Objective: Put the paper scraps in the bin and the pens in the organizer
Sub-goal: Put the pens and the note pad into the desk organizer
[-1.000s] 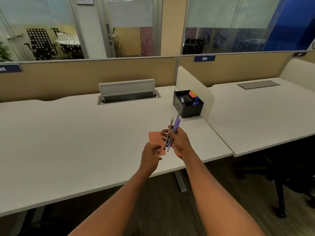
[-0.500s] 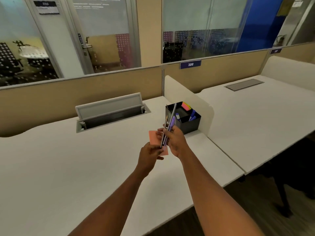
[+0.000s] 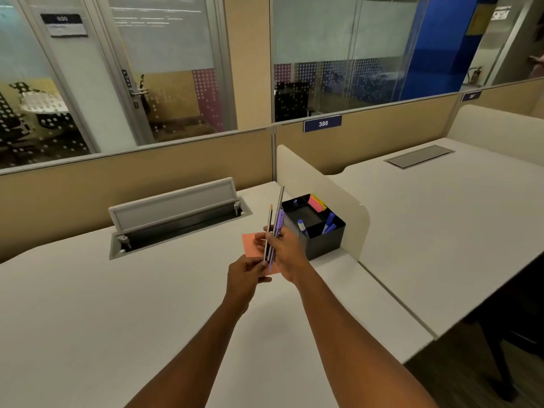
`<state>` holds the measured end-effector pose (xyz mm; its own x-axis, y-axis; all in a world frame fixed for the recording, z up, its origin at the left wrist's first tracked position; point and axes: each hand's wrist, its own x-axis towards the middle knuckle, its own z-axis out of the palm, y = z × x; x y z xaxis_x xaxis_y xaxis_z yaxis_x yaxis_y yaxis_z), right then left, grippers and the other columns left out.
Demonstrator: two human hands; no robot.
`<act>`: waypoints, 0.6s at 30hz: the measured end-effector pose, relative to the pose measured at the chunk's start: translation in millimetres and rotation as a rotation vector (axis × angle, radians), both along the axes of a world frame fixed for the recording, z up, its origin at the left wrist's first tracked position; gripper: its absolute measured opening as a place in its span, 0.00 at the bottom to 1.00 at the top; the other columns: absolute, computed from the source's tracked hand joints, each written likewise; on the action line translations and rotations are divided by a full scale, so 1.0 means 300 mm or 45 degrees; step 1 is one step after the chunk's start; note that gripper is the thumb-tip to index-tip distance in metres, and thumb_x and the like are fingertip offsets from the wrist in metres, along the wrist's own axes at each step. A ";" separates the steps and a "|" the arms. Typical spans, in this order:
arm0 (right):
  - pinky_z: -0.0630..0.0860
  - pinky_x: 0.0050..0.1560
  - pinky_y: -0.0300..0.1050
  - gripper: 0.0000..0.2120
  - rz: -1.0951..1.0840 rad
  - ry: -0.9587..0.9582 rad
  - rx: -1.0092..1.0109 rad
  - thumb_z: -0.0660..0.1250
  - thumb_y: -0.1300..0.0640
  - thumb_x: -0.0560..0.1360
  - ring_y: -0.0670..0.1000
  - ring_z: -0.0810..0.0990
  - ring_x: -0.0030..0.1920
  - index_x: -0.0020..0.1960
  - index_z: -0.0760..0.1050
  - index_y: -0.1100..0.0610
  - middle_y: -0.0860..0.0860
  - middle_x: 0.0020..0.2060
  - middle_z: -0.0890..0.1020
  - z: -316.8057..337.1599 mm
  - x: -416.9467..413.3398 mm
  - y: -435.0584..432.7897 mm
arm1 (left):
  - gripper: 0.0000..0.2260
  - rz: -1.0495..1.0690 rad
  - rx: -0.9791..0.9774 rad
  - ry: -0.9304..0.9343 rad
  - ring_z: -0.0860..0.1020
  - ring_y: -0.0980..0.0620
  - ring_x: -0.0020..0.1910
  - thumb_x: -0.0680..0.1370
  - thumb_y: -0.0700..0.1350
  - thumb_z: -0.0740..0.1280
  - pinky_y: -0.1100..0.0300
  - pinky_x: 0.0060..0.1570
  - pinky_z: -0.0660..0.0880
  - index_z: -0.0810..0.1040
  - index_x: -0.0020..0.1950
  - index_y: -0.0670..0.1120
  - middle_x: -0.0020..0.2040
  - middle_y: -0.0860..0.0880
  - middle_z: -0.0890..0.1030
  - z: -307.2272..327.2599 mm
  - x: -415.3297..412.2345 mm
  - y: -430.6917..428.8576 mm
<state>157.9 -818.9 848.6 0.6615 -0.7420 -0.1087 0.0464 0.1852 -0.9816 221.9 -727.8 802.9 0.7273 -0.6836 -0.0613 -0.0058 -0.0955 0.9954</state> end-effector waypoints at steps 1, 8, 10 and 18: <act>0.77 0.62 0.57 0.14 0.007 0.001 0.001 0.59 0.56 0.80 0.57 0.82 0.55 0.63 0.70 0.61 0.59 0.56 0.82 0.000 0.012 -0.016 | 0.13 0.001 -0.004 0.001 0.81 0.43 0.50 0.78 0.41 0.65 0.55 0.45 0.81 0.77 0.61 0.38 0.55 0.43 0.80 0.002 0.008 -0.015; 0.79 0.54 0.54 0.11 0.064 0.056 0.070 0.61 0.55 0.80 0.54 0.83 0.53 0.60 0.72 0.57 0.54 0.54 0.83 -0.011 0.098 -0.157 | 0.11 0.072 0.115 -0.012 0.81 0.45 0.48 0.77 0.45 0.66 0.53 0.54 0.78 0.81 0.55 0.40 0.50 0.43 0.83 0.020 0.073 -0.148; 0.80 0.46 0.48 0.10 0.075 0.092 0.059 0.65 0.55 0.78 0.51 0.83 0.47 0.58 0.72 0.56 0.53 0.52 0.82 -0.013 0.119 -0.188 | 0.10 0.099 0.154 -0.042 0.81 0.46 0.47 0.76 0.45 0.67 0.55 0.52 0.78 0.81 0.53 0.41 0.48 0.44 0.83 0.016 0.080 -0.179; 0.79 0.57 0.52 0.12 0.107 0.255 -0.156 0.60 0.53 0.80 0.55 0.81 0.55 0.58 0.73 0.58 0.55 0.53 0.82 -0.035 0.162 -0.330 | 0.10 0.178 0.247 -0.102 0.79 0.49 0.48 0.77 0.46 0.66 0.58 0.49 0.72 0.80 0.54 0.42 0.49 0.47 0.81 0.001 0.115 -0.298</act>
